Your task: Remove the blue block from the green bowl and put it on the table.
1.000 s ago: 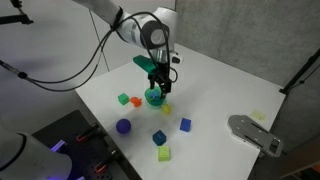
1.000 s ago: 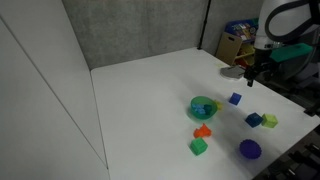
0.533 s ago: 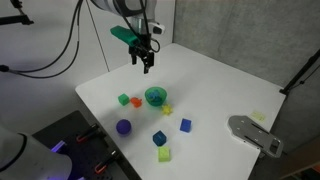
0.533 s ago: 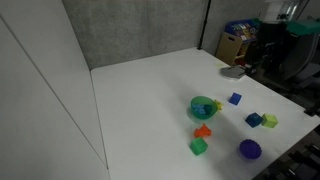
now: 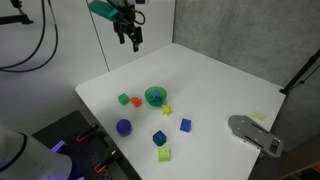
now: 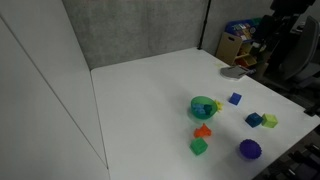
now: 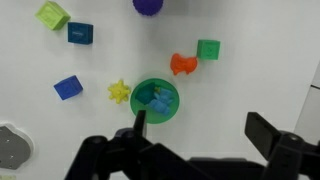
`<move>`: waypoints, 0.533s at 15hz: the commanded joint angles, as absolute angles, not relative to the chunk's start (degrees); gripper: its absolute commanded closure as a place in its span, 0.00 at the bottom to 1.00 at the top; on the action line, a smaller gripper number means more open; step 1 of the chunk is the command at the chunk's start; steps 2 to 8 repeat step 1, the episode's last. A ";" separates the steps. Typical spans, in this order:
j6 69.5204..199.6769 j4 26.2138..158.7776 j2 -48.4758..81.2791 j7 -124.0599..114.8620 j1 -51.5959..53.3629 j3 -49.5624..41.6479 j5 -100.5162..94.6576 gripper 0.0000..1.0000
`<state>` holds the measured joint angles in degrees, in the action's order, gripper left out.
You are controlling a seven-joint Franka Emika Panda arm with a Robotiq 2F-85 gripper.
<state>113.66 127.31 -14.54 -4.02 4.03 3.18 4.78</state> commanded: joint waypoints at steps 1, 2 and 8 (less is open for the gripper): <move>113.51 127.49 -15.07 -3.98 3.83 3.58 4.76 0.00; 113.51 127.49 -15.07 -3.98 3.83 3.58 4.76 0.00; 113.51 127.49 -15.07 -3.98 3.83 3.58 4.76 0.00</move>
